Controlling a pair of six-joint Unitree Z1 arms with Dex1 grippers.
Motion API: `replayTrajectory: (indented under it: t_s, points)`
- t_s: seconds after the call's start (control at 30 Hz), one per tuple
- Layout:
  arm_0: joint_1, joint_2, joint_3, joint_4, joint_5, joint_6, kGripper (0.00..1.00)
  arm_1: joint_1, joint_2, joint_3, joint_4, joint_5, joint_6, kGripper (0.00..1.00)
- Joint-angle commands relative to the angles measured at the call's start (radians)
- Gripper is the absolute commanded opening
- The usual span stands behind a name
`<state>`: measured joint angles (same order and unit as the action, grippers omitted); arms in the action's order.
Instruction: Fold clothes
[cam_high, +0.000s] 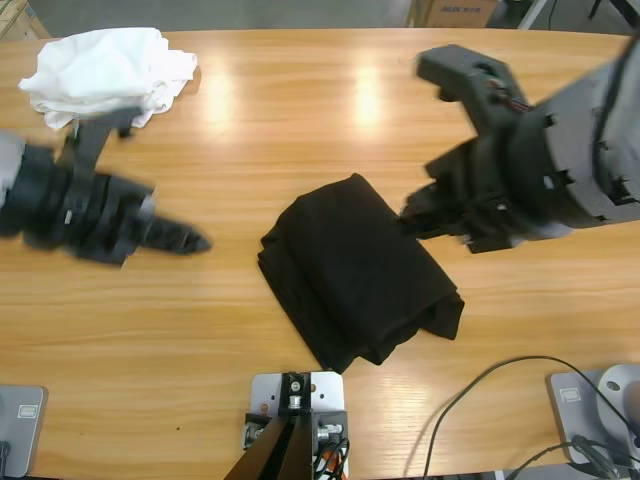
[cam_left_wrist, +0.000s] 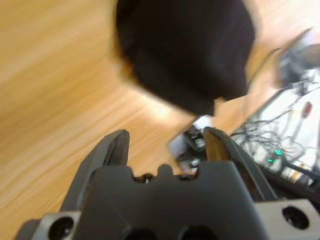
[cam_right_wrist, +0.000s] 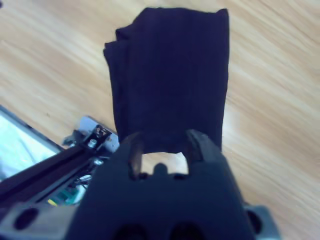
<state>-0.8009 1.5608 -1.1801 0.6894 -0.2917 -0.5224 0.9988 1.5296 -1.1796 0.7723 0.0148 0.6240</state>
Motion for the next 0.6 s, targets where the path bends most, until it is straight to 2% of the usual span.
replayTrajectory:
  t_s: [0.03,0.1,0.2,0.23,0.27,0.3,0.4,0.5,0.6]
  points:
    - [-0.051,0.310,-0.427,0.134,-0.067,-0.054,0.365,-0.072,-0.092,0.481,-0.607,0.231,0.072,0.000]
    - [-0.072,0.375,-0.507,0.159,-0.106,-0.070,0.365,-0.069,-0.098,0.544,-0.687,0.251,0.079,0.000]
    - [-0.087,0.436,-0.518,0.162,-0.117,-0.068,0.359,-0.069,-0.112,0.609,-0.726,0.258,0.098,0.000]
    - [-0.087,0.448,-0.505,0.162,-0.118,-0.068,0.242,-0.069,-0.116,0.621,-0.726,0.261,0.102,0.000]
    - [-0.087,0.457,-0.486,0.163,-0.118,-0.068,0.024,-0.069,-0.117,0.632,-0.725,0.268,0.111,0.000]
    - [-0.087,0.465,-0.464,0.163,-0.117,-0.066,0.000,-0.069,-0.116,0.640,-0.725,0.273,0.118,0.000]
    - [-0.088,0.486,-0.403,0.162,-0.109,-0.061,0.000,-0.068,-0.115,0.659,-0.741,0.283,0.122,0.000]
    - [-0.088,0.514,-0.366,0.160,-0.077,-0.067,0.000,-0.067,-0.073,0.697,-0.832,0.340,0.125,0.000]
    - [-0.087,0.551,-0.362,0.152,-0.070,-0.070,0.000,-0.054,-0.060,0.742,-0.904,0.348,0.139,0.000]
